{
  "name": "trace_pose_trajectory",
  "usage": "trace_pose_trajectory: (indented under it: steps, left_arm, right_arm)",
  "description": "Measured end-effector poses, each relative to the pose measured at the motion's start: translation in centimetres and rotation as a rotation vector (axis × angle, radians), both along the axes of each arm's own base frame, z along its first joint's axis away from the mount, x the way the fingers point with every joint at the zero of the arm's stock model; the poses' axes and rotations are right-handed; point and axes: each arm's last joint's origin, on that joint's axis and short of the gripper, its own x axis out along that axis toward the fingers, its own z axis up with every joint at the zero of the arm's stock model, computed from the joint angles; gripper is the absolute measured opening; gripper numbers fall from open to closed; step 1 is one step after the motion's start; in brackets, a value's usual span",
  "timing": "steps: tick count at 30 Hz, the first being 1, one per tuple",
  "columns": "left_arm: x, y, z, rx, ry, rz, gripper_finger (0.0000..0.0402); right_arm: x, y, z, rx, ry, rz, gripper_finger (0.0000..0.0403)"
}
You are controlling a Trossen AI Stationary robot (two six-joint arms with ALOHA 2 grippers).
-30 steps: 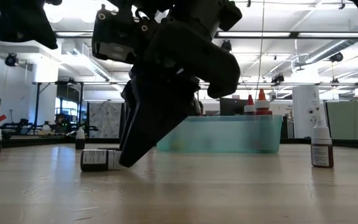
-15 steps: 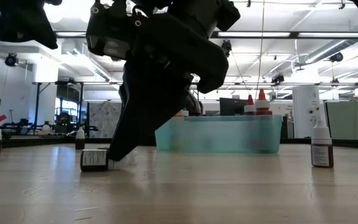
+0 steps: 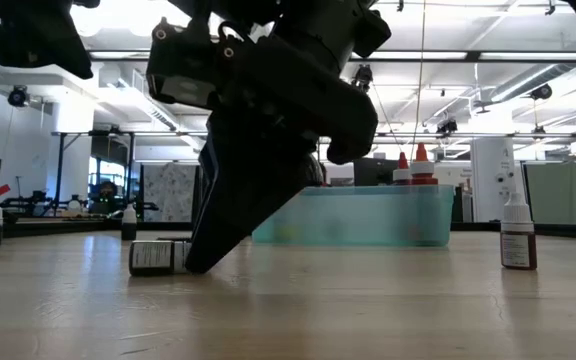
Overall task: Pick & Place food coloring
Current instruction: Move the green food coloring bottle to the middle left of the table
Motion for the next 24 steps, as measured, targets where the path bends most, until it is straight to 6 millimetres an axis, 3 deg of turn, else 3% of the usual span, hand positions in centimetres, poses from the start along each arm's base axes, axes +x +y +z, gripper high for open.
trace_pose_trajectory:
  steps: [15,24]
  left_arm:
    - [0.0,0.0,0.0,0.002,0.001,-0.002,0.0]
    - [0.0,-0.01,0.0,0.0,0.0,0.0,0.0]
  right_arm:
    - [0.01,0.01,-0.07,0.001,-0.005,-0.003,0.0104]
    - [0.03,-0.05,-0.07,-0.003,-0.007,-0.002,0.0055]
